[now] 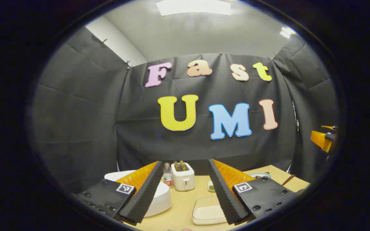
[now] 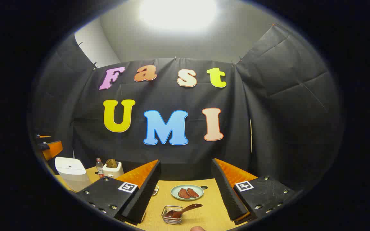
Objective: Close the left gripper, press the button to open the rice cooker; take a wooden spoon from the chopstick holder with the right hand, scoop a spoonful of rice and pour it into the rice cooker, then put the wooden spoon back into the chopstick holder.
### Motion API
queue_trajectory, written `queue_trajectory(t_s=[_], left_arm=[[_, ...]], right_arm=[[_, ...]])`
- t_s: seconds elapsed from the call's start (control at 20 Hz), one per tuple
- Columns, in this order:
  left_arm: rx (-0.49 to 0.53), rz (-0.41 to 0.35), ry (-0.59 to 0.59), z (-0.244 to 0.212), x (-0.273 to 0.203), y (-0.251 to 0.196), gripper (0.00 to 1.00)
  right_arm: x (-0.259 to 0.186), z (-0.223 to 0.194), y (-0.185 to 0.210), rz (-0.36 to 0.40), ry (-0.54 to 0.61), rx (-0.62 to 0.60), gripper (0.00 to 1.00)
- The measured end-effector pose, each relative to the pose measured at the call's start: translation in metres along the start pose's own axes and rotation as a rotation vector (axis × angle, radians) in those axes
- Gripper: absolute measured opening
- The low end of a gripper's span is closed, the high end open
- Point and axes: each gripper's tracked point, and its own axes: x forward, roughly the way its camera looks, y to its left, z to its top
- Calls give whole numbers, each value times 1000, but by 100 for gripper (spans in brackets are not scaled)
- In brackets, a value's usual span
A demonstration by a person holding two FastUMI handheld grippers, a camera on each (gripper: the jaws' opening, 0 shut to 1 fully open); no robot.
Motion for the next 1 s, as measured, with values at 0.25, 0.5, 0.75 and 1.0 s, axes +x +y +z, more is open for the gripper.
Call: queue_trajectory(t_s=[0.25, 0.5, 0.75, 1.0], left_arm=[[11, 6, -6, 4, 1, 7, 97], [13, 2, -19, 10, 3, 8, 99], [5, 17, -29, 11, 2, 17, 99], [5, 2, -28, 13, 3, 20, 99]], right_arm=[[-1, 3, 2, 5, -11, -17, 95], [-3, 3, 5, 2, -10, -15, 95], [-3, 2, 7, 4, -6, -27, 95], [-4, 4, 12, 13, -8, -36, 95]])
